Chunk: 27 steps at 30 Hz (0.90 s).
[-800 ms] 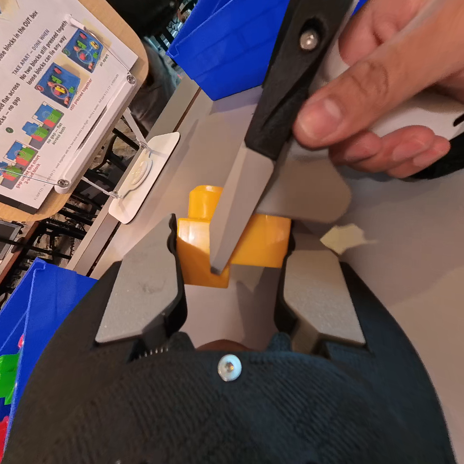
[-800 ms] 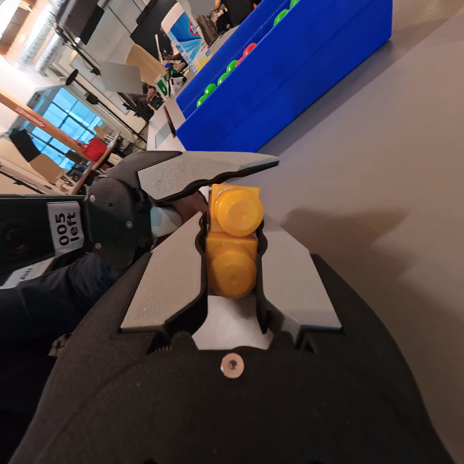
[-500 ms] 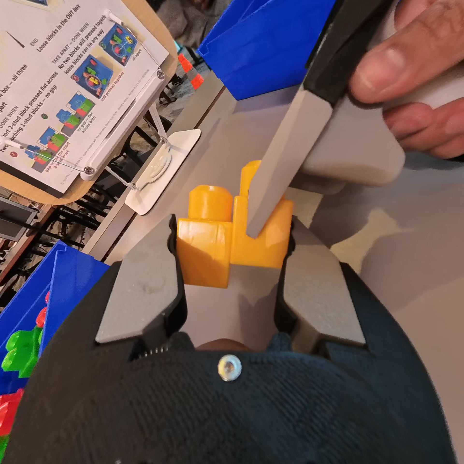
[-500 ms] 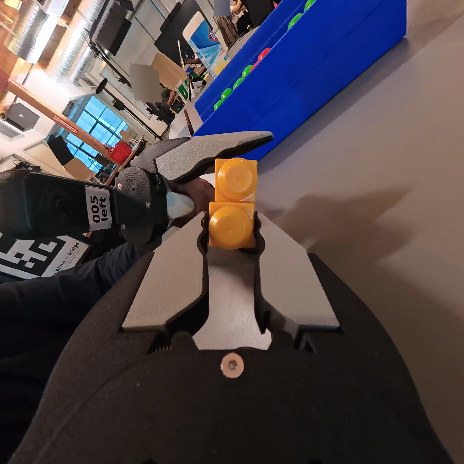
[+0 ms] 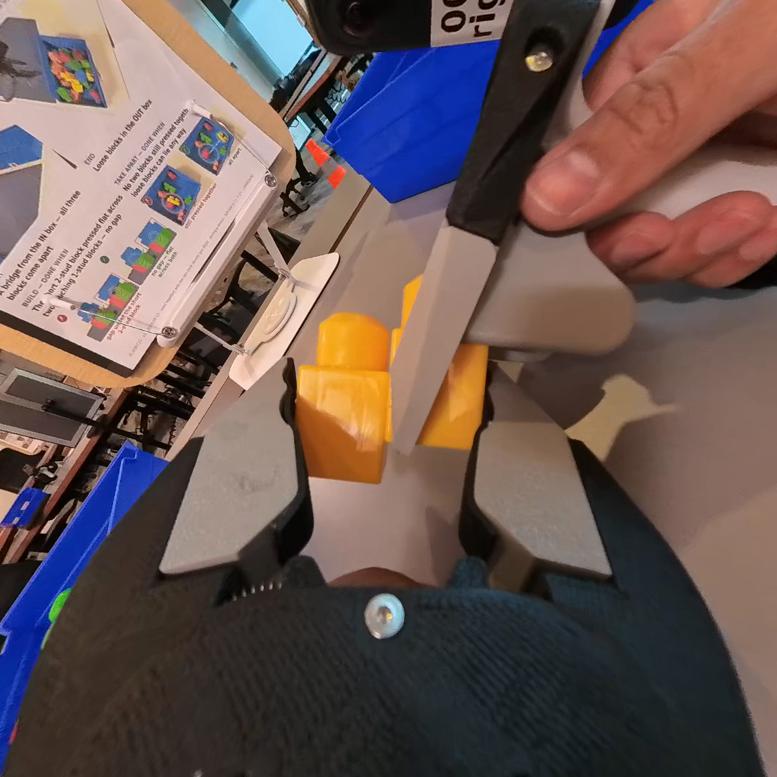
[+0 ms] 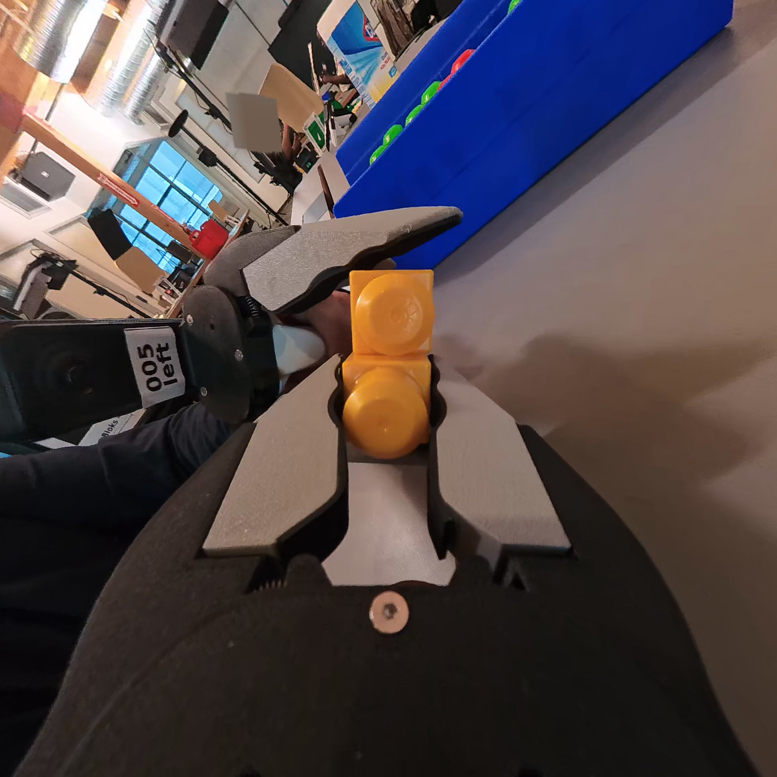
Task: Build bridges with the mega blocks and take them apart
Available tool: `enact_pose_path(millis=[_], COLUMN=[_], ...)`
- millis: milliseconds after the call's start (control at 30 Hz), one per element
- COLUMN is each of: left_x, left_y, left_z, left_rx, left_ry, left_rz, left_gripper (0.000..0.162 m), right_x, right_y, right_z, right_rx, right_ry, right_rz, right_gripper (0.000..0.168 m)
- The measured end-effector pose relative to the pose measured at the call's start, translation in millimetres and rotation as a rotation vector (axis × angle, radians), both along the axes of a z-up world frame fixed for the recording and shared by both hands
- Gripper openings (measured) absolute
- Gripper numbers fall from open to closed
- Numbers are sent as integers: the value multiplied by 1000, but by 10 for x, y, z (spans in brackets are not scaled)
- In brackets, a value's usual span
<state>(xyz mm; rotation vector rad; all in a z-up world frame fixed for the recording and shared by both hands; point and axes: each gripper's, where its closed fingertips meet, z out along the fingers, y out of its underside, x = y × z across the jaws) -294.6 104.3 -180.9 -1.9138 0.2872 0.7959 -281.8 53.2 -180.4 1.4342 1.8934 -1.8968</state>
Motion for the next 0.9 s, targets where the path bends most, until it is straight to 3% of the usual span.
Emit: enact_pose_path(millis=[467,733,900], left_x=[42,51,20], left_y=[45,201,275], left_z=[143,319,362], left_rx=[67,97,139], left_ry=[77,166,147], left_rz=[-4,39,73], left_gripper=[86,86,86], right_x=[32,45,42], right_y=[50,263,439], right_z=[101,243,356], right_rx=[74,285,221], right_ry=[74,202,203], right_rz=[-30,-137,-189], right_gripper=[35,34,34])
